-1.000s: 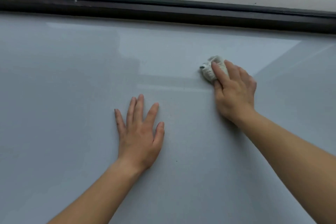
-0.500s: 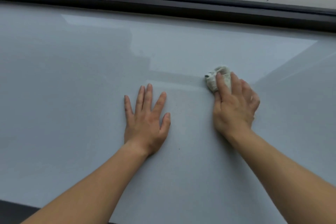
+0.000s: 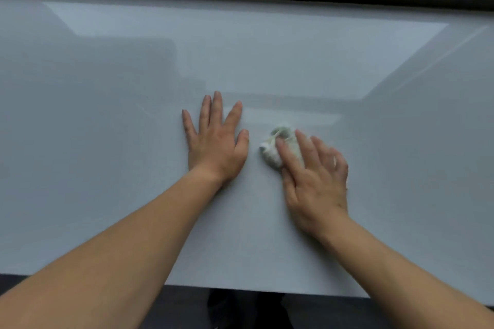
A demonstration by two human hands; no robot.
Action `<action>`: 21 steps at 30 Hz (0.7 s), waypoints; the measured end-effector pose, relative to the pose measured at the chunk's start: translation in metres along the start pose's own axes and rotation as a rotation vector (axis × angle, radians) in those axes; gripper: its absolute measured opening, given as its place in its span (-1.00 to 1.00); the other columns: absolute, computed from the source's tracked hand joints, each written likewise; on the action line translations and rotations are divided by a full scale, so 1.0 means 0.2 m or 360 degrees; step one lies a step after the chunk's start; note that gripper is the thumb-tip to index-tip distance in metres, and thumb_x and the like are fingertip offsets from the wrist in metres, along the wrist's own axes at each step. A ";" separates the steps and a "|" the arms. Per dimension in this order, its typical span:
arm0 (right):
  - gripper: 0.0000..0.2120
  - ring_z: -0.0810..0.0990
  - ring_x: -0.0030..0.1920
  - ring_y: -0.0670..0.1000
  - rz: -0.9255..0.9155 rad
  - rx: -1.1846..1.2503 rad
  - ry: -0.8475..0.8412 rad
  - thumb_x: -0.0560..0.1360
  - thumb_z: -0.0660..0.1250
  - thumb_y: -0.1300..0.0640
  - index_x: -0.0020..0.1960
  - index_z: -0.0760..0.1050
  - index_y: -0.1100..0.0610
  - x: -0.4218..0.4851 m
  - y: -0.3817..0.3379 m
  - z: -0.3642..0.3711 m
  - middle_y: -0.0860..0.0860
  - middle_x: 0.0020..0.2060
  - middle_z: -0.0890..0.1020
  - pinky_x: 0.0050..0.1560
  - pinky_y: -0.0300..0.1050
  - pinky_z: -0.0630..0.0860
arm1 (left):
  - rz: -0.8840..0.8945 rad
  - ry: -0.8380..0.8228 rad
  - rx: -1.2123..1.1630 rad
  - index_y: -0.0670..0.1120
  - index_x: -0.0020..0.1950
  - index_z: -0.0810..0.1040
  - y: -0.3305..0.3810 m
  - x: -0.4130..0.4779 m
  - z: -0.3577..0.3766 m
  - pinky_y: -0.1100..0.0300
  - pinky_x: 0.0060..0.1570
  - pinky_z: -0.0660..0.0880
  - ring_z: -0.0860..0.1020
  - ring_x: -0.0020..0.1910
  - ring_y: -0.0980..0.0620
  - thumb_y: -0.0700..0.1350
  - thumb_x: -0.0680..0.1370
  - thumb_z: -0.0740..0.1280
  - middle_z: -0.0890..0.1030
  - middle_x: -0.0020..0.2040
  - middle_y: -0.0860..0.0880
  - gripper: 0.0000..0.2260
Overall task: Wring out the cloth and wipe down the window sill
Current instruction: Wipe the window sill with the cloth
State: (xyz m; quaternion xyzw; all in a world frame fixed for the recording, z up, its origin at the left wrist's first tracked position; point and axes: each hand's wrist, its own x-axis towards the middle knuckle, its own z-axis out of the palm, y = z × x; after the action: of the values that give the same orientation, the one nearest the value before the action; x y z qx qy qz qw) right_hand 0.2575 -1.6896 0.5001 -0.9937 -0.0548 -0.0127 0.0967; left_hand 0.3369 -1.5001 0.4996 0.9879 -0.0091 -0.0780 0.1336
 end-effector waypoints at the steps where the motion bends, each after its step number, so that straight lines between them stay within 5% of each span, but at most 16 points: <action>1: -0.50 0.27 0.45 0.16 -0.0136 -0.0017 -0.0053 0.56 0.14 -0.05 0.50 0.30 -0.17 -0.06 0.01 -0.01 0.01 0.50 0.33 0.41 0.17 0.12 | -0.0008 -0.0003 -0.0129 0.13 0.56 0.15 -0.01 0.00 -0.01 -0.22 0.47 -0.33 -0.16 0.59 0.03 0.11 0.61 0.10 -0.06 0.63 -0.04 -0.50; 3: -0.50 0.28 0.46 0.16 -0.0246 -0.0029 -0.0134 0.56 0.14 -0.06 0.50 0.29 -0.19 -0.07 0.10 -0.03 0.00 0.50 0.33 0.42 0.14 0.11 | 0.0024 -0.0017 -0.0317 0.11 0.55 0.20 -0.03 -0.01 -0.04 -0.16 0.47 -0.36 -0.15 0.59 0.05 0.14 0.60 0.09 -0.02 0.63 -0.04 -0.50; 9: -0.50 0.23 0.46 0.15 0.0381 0.0021 0.0072 0.58 0.11 -0.02 0.51 0.27 -0.17 -0.03 0.02 -0.02 0.01 0.51 0.29 0.42 0.16 0.09 | 0.0211 -0.0007 -0.0050 0.07 0.56 0.19 -0.09 -0.34 0.01 -0.20 0.48 -0.30 -0.14 0.59 -0.07 0.17 0.56 -0.02 -0.02 0.62 -0.10 -0.43; 16: -0.47 0.32 0.45 0.15 -0.0294 -0.0078 -0.0091 0.53 0.18 -0.05 0.50 0.28 -0.20 -0.44 0.01 -0.02 -0.02 0.50 0.33 0.42 0.16 0.16 | 0.0230 0.0024 0.0182 0.10 0.59 0.05 -0.12 -0.50 0.08 -0.20 0.50 -0.23 -0.18 0.59 -0.06 0.18 0.57 -0.10 -0.07 0.63 -0.09 -0.43; 21: -0.49 0.27 0.44 0.16 0.0420 0.0039 0.0062 0.54 0.15 -0.02 0.49 0.31 -0.17 -0.38 -0.05 -0.04 0.01 0.50 0.32 0.40 0.18 0.12 | 0.0246 0.0036 0.0180 0.10 0.59 0.04 -0.12 -0.51 0.08 -0.18 0.50 -0.24 -0.19 0.59 -0.06 0.18 0.57 -0.10 -0.07 0.63 -0.09 -0.43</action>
State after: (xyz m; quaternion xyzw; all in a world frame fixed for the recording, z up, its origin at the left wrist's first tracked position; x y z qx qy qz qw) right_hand 0.1804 -1.6889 0.5071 -0.9906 0.0783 -0.0186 0.1107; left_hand 0.2339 -1.4775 0.4926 0.9910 -0.0882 -0.0555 0.0835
